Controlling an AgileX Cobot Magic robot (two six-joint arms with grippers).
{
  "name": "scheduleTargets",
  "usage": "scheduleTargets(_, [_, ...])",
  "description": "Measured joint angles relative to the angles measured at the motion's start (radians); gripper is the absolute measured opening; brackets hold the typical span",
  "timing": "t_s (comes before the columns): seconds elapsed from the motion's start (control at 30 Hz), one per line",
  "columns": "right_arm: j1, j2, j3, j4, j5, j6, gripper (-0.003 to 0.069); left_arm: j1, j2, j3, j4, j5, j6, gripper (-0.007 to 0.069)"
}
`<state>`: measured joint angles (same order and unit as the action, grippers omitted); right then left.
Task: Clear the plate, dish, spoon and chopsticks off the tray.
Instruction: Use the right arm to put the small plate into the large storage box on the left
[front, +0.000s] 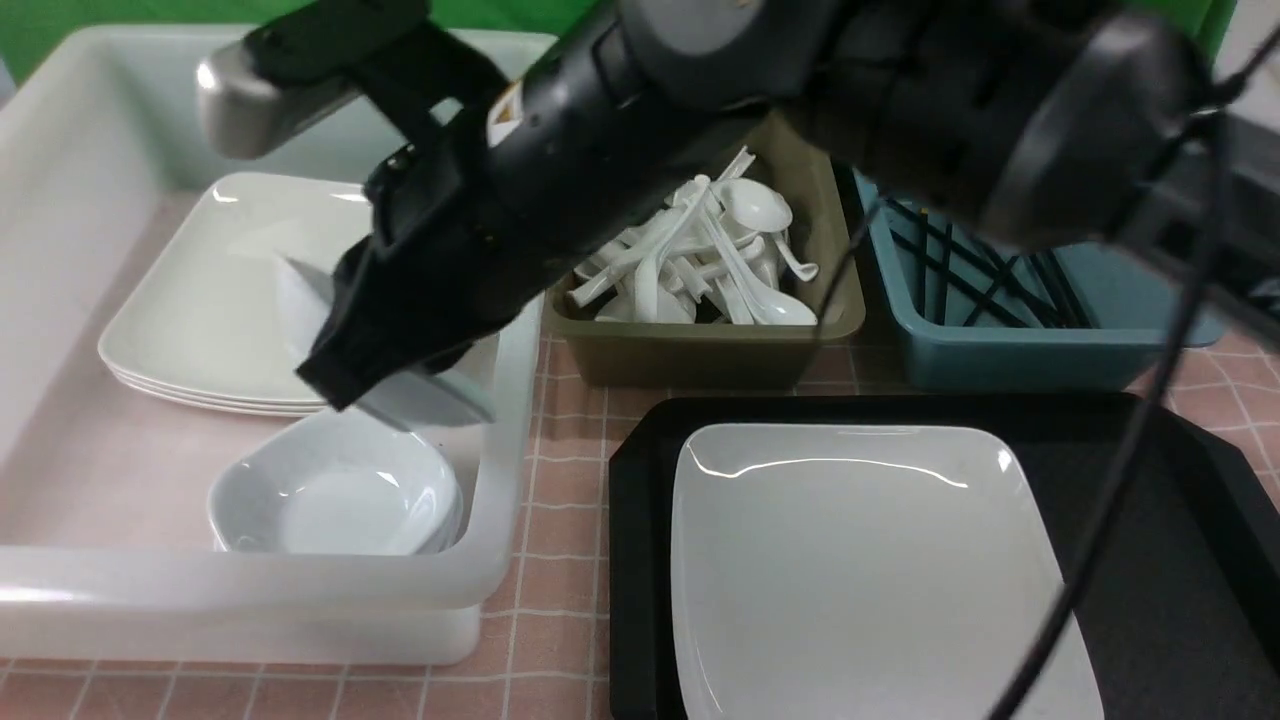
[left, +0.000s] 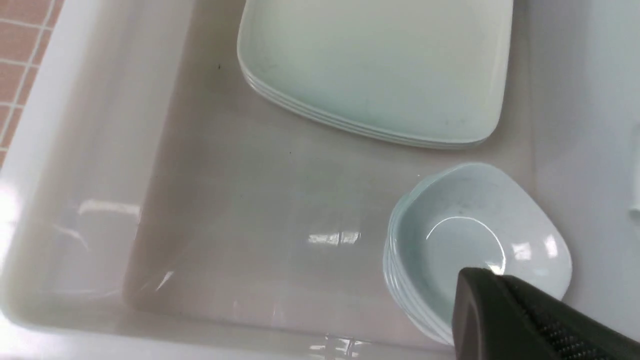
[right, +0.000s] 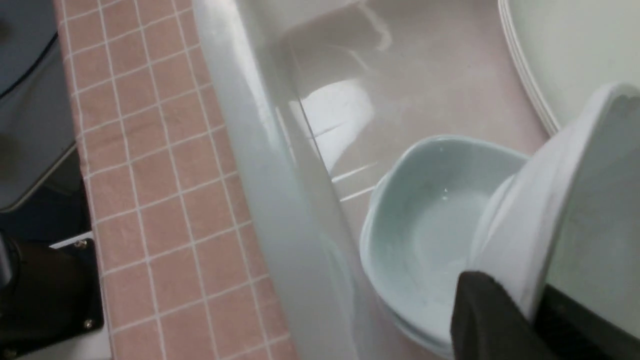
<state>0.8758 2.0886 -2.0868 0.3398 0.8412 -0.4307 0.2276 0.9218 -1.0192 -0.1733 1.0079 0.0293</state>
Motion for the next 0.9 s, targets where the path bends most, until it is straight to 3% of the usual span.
scheduleTargets(0.53, [0.025,0.197,-0.098,0.004,-0.012,0.003,0.0083,0.000,-0.020,0.022,-0.010,0.010,0.010,-0.0002])
scheduleTargets(0.63, [0.025,0.197,-0.098,0.004,-0.011,0.003,0.0127,0.000,-0.020,0.022,-0.010,0.010,0.011,-0.0002])
scheduleTargets(0.77, [0.025,0.197,-0.098,0.003,-0.008,0.004,0.0265,0.000,-0.020,0.022,-0.010,0.010,0.012,-0.0002])
scheduleTargets(0.9, [0.028,0.197,-0.098,0.001,-0.007,0.004,0.0304,0.000,-0.020,0.022,-0.010,0.009,0.016,-0.0002])
